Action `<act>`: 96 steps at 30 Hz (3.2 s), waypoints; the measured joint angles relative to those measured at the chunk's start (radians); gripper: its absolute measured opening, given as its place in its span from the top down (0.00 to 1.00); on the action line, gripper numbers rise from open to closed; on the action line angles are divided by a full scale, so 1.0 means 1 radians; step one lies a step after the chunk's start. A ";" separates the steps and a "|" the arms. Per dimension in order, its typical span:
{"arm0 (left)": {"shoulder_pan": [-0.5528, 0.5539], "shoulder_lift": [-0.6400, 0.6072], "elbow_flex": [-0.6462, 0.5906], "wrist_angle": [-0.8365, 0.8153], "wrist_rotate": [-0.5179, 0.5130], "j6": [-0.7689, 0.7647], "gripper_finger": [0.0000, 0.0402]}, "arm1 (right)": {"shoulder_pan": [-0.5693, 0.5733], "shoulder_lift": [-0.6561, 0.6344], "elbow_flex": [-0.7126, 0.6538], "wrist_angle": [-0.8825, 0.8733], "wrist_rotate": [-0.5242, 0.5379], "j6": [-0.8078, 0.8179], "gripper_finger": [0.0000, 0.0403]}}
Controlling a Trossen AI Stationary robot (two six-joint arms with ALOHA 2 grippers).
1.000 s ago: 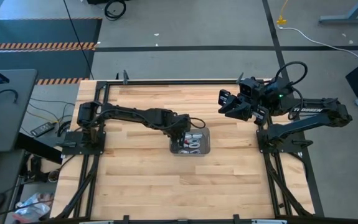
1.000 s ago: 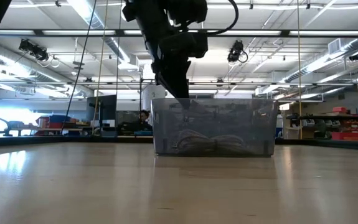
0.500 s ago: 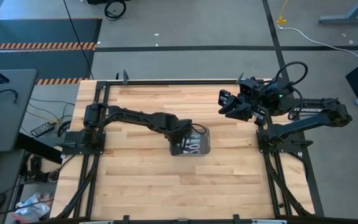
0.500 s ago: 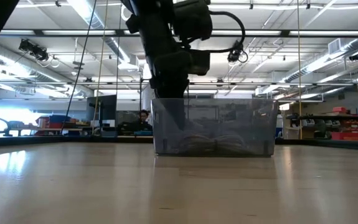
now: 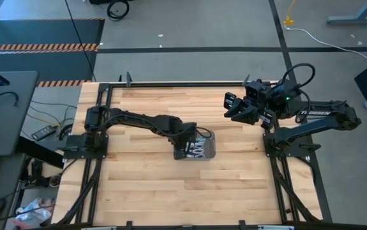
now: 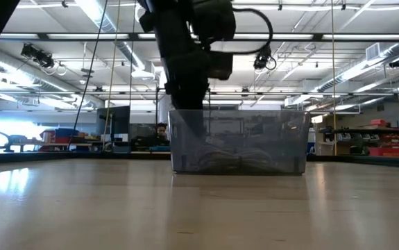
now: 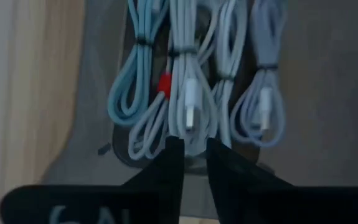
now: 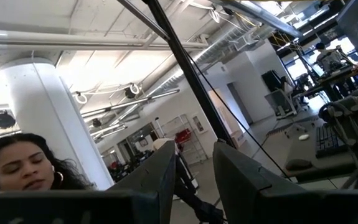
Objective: Pick and place USB-C Cables
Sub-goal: Put the white charger cable in the black bin, then return to Home Position
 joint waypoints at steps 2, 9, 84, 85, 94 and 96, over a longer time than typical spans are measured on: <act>0.000 -0.010 0.024 -0.008 0.000 0.000 0.79 | 0.000 0.000 0.000 0.000 0.000 -0.002 0.72; 0.000 -0.053 0.172 -0.148 -0.008 0.007 0.77 | -0.017 -0.003 0.001 -0.032 -0.023 -0.031 0.73; -0.290 -0.549 0.526 -0.858 -0.611 -0.273 0.81 | 0.151 -0.017 -0.115 -0.920 0.885 -0.035 1.00; -0.322 -0.572 0.526 -0.858 -0.625 -0.299 0.81 | 0.151 -0.049 -0.093 -0.930 0.903 -0.078 1.00; -0.638 -0.838 0.123 -0.768 -0.881 -0.621 0.81 | 0.153 -0.316 0.064 -0.930 0.927 -0.418 1.00; -0.684 -0.921 -0.038 -0.706 -0.924 -0.720 0.81 | 0.154 -0.359 0.082 -0.929 0.915 -0.452 1.00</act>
